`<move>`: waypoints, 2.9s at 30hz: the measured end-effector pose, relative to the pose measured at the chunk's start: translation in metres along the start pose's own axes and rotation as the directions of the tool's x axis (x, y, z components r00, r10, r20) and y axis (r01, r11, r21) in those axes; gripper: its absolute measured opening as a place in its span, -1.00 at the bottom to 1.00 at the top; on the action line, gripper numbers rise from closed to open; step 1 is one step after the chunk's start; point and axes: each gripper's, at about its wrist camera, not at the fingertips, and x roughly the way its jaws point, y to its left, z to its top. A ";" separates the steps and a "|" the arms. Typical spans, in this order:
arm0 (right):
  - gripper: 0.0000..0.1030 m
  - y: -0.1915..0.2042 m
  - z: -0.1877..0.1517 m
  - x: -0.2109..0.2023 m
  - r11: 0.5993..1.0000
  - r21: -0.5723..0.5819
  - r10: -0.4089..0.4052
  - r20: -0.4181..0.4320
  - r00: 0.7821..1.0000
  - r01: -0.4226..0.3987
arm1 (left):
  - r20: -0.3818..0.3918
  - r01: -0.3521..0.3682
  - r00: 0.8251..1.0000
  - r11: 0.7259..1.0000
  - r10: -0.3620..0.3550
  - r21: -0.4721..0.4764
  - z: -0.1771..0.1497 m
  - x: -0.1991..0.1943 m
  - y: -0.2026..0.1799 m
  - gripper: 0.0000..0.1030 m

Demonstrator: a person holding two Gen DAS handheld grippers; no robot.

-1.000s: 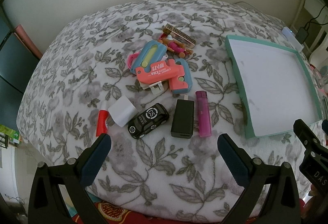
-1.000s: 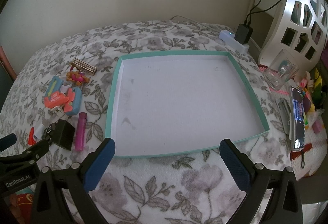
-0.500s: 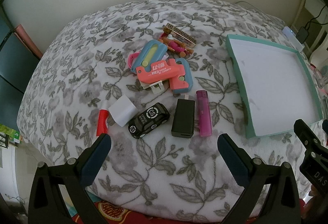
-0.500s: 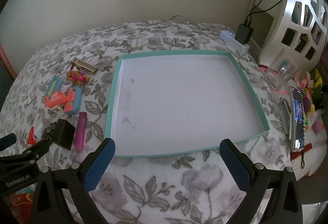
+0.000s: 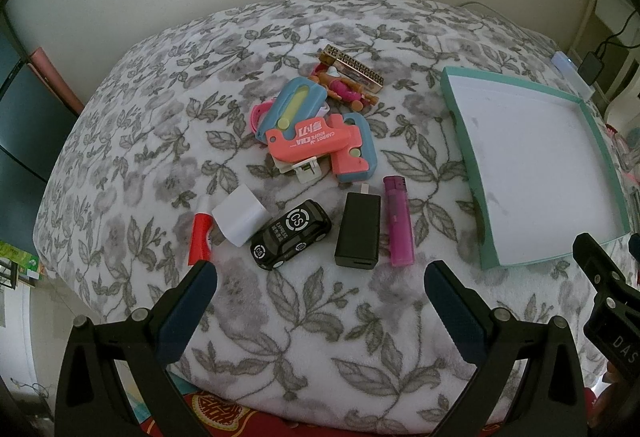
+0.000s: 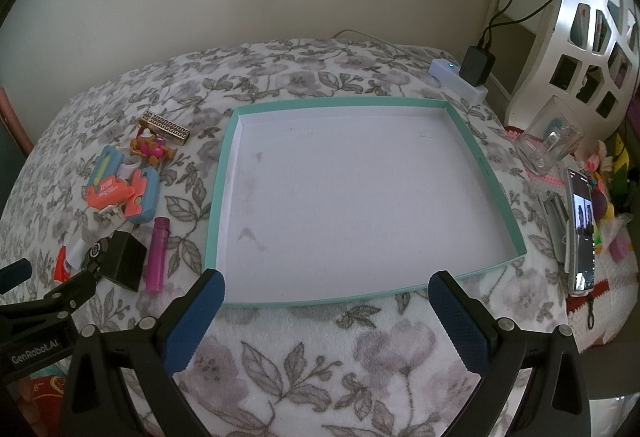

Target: Organize rigid objects

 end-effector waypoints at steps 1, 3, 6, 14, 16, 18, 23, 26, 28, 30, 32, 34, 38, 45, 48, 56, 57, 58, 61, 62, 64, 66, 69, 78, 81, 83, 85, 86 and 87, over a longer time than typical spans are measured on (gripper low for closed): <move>1.00 0.000 0.000 0.000 1.000 0.000 0.000 0.000 1.000 0.000 | 0.000 0.000 1.000 1.000 0.000 0.000 0.000 0.000 0.000 1.00; 1.00 0.000 0.000 0.000 1.000 0.000 0.000 0.000 1.000 0.000 | 0.000 0.000 1.000 1.000 0.000 0.000 -0.001 0.000 0.001 1.00; 1.00 0.000 0.000 0.000 1.000 0.000 0.000 0.000 1.000 0.000 | 0.000 0.000 1.000 1.000 0.000 0.000 0.000 0.000 0.000 1.00; 1.00 0.001 0.000 0.000 1.000 -0.002 0.001 -0.001 1.000 -0.001 | 0.000 0.000 1.000 1.000 0.000 0.000 0.000 0.000 0.000 1.00; 1.00 0.000 0.001 -0.002 1.000 -0.004 0.008 0.003 1.000 -0.008 | 0.006 0.004 1.000 1.000 -0.004 -0.005 -0.001 -0.001 0.003 1.00; 1.00 0.000 0.001 -0.004 1.000 -0.008 0.025 0.013 1.000 -0.025 | 0.020 0.008 1.000 0.999 -0.008 -0.032 0.000 -0.004 0.008 1.00; 1.00 0.016 0.006 -0.004 0.995 -0.008 0.103 0.024 0.994 -0.103 | 0.058 0.022 0.998 0.982 -0.011 -0.186 0.008 -0.007 0.045 1.00; 1.00 0.037 0.013 -0.002 0.989 -0.058 0.135 0.010 0.991 -0.134 | 0.060 0.012 0.998 0.959 0.006 -0.285 0.014 -0.002 0.075 1.00; 1.00 0.054 0.018 0.000 0.983 -0.085 0.161 0.000 0.987 -0.160 | 0.046 0.011 0.999 0.938 0.005 -0.347 0.015 0.006 0.096 1.00; 1.00 0.069 0.021 0.002 0.978 -0.110 0.178 -0.010 0.984 -0.178 | 0.024 -0.004 1.000 0.920 0.015 -0.393 0.015 0.016 0.114 1.00; 1.00 0.085 0.024 0.006 0.972 -0.133 0.192 -0.022 0.981 -0.194 | 0.002 -0.022 1.000 0.910 0.025 -0.413 0.015 0.024 0.124 1.00; 1.00 0.099 0.026 0.013 0.966 -0.146 0.209 -0.041 0.977 -0.212 | -0.037 -0.028 0.999 0.899 0.013 -0.438 0.013 0.036 0.137 1.00; 1.00 0.120 0.025 0.031 0.961 -0.152 0.219 -0.088 0.972 -0.230 | -0.103 -0.047 0.995 0.886 0.000 -0.461 0.011 0.054 0.146 1.00; 1.00 0.136 0.020 0.059 0.959 -0.150 0.217 -0.160 0.963 -0.241 | -0.186 -0.103 0.982 0.875 0.015 -0.473 0.005 0.078 0.161 1.00; 1.00 0.134 0.020 0.067 0.961 -0.132 0.218 -0.172 0.961 -0.242 | -0.210 -0.124 0.977 0.870 0.025 -0.477 0.002 0.084 0.167 1.00; 0.87 0.122 0.029 0.069 0.968 -0.139 0.187 -0.143 0.972 -0.207 | -0.225 -0.097 0.974 0.874 -0.014 -0.476 0.003 0.098 0.165 0.68; 0.78 0.122 0.029 0.069 0.968 -0.140 0.189 -0.147 0.971 -0.209 | -0.228 -0.091 0.973 0.873 -0.024 -0.479 0.004 0.100 0.166 0.66; 0.73 0.124 0.029 0.071 0.966 -0.145 0.191 -0.153 0.969 -0.214 | -0.227 -0.088 0.973 0.875 -0.026 -0.477 0.004 0.101 0.166 0.65; 0.58 0.129 0.027 0.070 0.963 -0.177 0.178 -0.150 0.973 -0.203 | -0.223 -0.085 0.975 0.883 -0.023 -0.462 0.004 0.100 0.165 0.57; 0.52 0.131 0.026 0.070 0.961 -0.190 0.176 -0.149 0.973 -0.203 | -0.221 -0.078 0.975 0.885 -0.028 -0.460 0.004 0.099 0.164 0.49; 0.40 0.133 0.024 0.071 0.957 -0.199 0.183 -0.158 0.970 -0.213 | -0.217 -0.066 0.975 0.888 -0.038 -0.455 0.006 0.099 0.160 0.42; 0.23 0.134 0.022 0.071 0.954 -0.203 0.187 -0.167 0.968 -0.219 | -0.215 -0.065 0.976 0.892 -0.036 -0.447 0.007 0.099 0.155 0.34; 0.00 0.141 0.019 0.072 0.945 -0.232 0.191 -0.183 0.964 -0.231 | -0.206 -0.040 0.977 0.898 -0.057 -0.438 0.008 0.100 0.151 0.15; -0.29 0.152 0.006 0.091 0.932 -0.253 0.193 -0.253 0.948 -0.257 | -0.212 -0.022 0.974 0.908 -0.074 -0.419 0.009 0.104 0.146 -0.09; -0.34 0.154 0.004 0.095 0.934 -0.257 0.183 -0.253 0.950 -0.248 | -0.209 -0.030 0.976 0.914 -0.061 -0.404 0.009 0.102 0.140 -0.12; -0.35 0.153 0.004 0.096 0.934 -0.255 0.185 -0.251 0.950 -0.249 | -0.213 -0.038 0.976 0.917 -0.051 -0.397 0.011 0.102 0.137 -0.17; -0.43 0.153 0.005 0.096 0.935 -0.261 0.174 -0.246 0.953 -0.238 | -0.228 -0.039 0.972 0.922 -0.055 -0.386 0.010 0.104 0.137 -0.33; -0.51 0.152 0.005 0.096 0.938 -0.257 0.171 -0.245 0.954 -0.233 | -0.237 -0.038 0.970 0.923 -0.058 -0.382 0.009 0.106 0.136 -0.34; -0.56 0.152 0.006 0.097 0.940 -0.250 0.172 -0.245 0.954 -0.233 | -0.235 -0.040 0.971 0.925 -0.054 -0.378 0.010 0.106 0.135 -0.34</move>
